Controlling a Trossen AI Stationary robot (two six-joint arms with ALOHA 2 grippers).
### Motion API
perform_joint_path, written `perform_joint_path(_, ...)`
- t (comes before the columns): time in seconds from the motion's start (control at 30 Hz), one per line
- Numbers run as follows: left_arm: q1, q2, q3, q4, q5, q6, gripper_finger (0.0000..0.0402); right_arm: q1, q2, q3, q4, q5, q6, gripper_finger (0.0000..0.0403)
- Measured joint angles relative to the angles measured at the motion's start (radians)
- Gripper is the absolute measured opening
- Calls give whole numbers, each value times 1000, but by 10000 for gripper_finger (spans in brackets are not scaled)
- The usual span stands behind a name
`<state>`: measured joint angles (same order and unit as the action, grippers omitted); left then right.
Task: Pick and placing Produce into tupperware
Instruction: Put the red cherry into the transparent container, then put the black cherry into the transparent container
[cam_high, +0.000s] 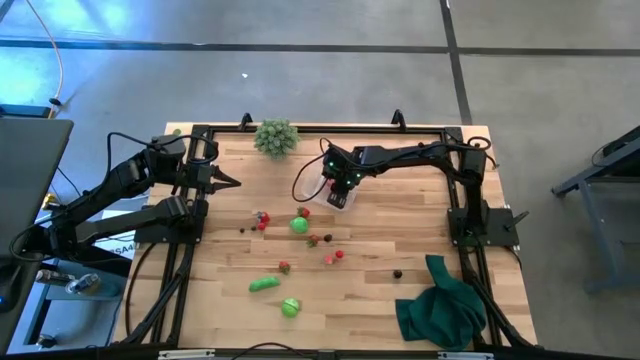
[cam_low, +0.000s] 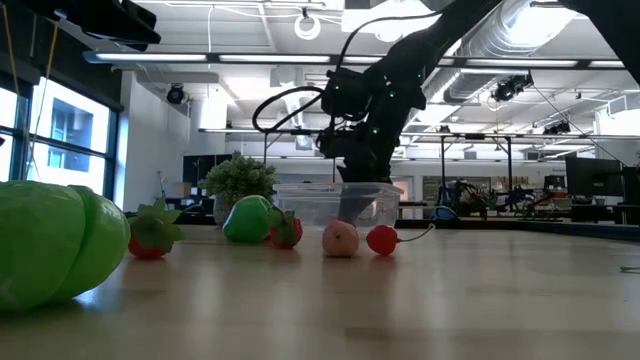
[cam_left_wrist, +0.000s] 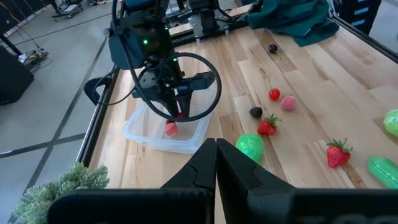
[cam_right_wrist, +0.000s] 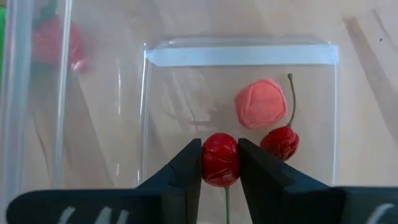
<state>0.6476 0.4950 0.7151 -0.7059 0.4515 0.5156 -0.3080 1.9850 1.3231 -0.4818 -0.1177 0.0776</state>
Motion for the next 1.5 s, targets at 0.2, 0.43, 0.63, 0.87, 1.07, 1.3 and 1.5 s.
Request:
perform_joint_path(0.2, 0, 0, 0, 0, 0, 0, 3, 0, 0, 0, 12, -7, 8, 122)
perform_joint_path(0.43, 0, 0, 0, 0, 0, 0, 3, 0, -14, 3, -2, -15, 8, 128)
perform_joint_path(0.63, 0, 0, 0, 0, 0, 0, 3, 0, -141, 80, -200, 15, -8, 128)
perform_joint_path(0.87, 0, 0, 0, 0, 0, 0, 3, 53, -431, 104, -350, 153, 55, 128)
perform_joint_path(1.07, 0, 0, 0, 0, 0, 0, 3, 176, -665, 102, -591, 190, 320, 128)
perform_joint_path(1.3, 0, 0, 0, 0, 0, 0, 3, 453, -779, 101, -859, 186, 588, 128)
perform_joint_path(1.5, 0, 0, 0, 0, 0, 0, 3, 694, -748, 99, -905, 190, 734, 128)
